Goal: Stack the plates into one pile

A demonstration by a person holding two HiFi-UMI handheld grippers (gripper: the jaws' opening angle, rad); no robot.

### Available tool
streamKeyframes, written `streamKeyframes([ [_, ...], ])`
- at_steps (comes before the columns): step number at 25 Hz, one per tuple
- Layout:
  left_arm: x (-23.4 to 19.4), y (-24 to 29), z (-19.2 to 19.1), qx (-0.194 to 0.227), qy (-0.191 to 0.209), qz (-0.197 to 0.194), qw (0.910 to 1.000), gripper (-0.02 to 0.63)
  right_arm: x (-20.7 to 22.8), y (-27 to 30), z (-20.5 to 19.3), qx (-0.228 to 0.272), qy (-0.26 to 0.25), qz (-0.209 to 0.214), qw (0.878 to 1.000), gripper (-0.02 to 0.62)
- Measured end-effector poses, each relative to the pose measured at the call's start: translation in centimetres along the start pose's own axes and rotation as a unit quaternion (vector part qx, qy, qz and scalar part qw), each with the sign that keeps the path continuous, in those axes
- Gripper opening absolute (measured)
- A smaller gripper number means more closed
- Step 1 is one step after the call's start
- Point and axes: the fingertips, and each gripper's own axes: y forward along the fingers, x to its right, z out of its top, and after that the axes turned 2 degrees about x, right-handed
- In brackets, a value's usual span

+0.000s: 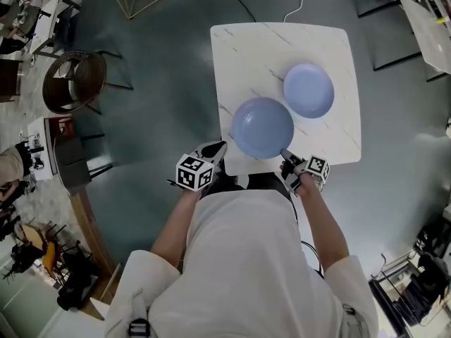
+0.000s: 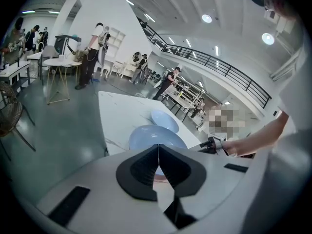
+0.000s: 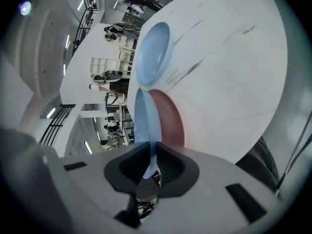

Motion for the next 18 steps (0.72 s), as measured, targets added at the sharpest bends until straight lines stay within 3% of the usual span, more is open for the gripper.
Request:
streamKeyframes([
  [13,-1.1,-0.6,-0.6,-0.016,0.01,-0.015,0.9997,0.013,1.6,0.3,-0.1,0.037,0.014,-0.036,0.999,0.058],
  [15,-1.3,-0.8,-0.5,-0.016,0.012,-0.017,0.9996,0.014,1.1,0.3,0.0,0.037,0.015,-0.035,0.999,0.113],
  [18,-1.4,-0.7,-0.5,-0.016,0.016,-0.023,0.9995,0.013,0.7,0.0,0.6,0.045,0.007,-0.038,0.998,0.126],
])
